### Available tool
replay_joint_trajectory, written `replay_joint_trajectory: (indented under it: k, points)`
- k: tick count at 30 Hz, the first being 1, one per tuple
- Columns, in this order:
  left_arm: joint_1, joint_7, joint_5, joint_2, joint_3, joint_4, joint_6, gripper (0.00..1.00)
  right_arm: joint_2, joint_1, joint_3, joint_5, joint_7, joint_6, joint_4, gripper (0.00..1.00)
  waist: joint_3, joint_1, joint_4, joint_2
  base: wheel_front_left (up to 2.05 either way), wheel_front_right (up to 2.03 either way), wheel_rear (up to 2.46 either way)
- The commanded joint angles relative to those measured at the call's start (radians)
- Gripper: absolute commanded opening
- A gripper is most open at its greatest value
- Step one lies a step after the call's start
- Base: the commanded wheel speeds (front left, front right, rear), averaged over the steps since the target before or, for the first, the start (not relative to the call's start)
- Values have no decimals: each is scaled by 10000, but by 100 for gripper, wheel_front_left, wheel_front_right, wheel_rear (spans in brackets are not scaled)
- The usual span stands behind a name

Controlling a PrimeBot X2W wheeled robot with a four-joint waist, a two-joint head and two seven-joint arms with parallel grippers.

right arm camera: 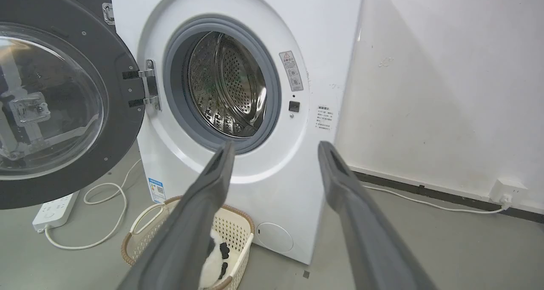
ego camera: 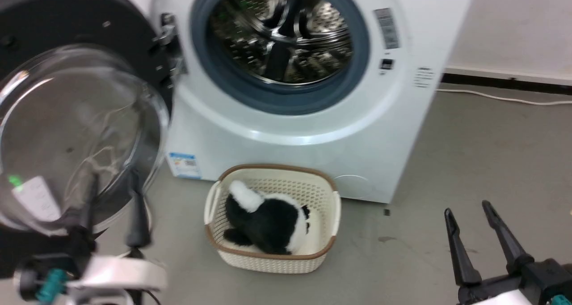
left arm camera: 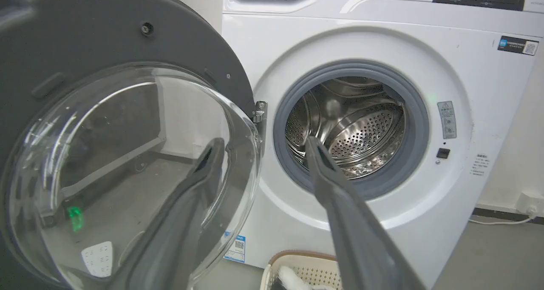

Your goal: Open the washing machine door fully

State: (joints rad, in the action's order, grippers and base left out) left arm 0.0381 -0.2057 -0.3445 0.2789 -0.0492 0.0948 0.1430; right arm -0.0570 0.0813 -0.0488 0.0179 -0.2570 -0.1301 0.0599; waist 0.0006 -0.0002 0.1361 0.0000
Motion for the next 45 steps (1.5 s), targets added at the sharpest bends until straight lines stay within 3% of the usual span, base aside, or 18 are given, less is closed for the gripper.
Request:
replay_joint_trajectory:
  k: [1,12,30,31,45]
  points:
    - [-323,56,137,-144,-186,193,112,100,58,211,28,-12,-42,-6,43,100,-182,2,-392,0,0,0,0]
    - [-1208,66,867,-721,-1613,-225,265,100,66,469,-38,356,-46,-6,149,100,-205,2,-923,0,0,0,0]
    - [-1069,-320,1026,-699,-1882,-1566,203,100,67,621,14,614,-47,-6,-70,100,-221,2,-821,0,0,0,0]
    - [-1171,-239,968,-744,-1889,-1556,212,0,21,544,-5,536,3,2,-51,0,-221,2,-822,0,0,0,0]
    - [-1108,-51,1165,-879,-1714,-1510,78,0,23,431,30,478,213,1,-95,0,-204,2,-866,0,0,0,0]
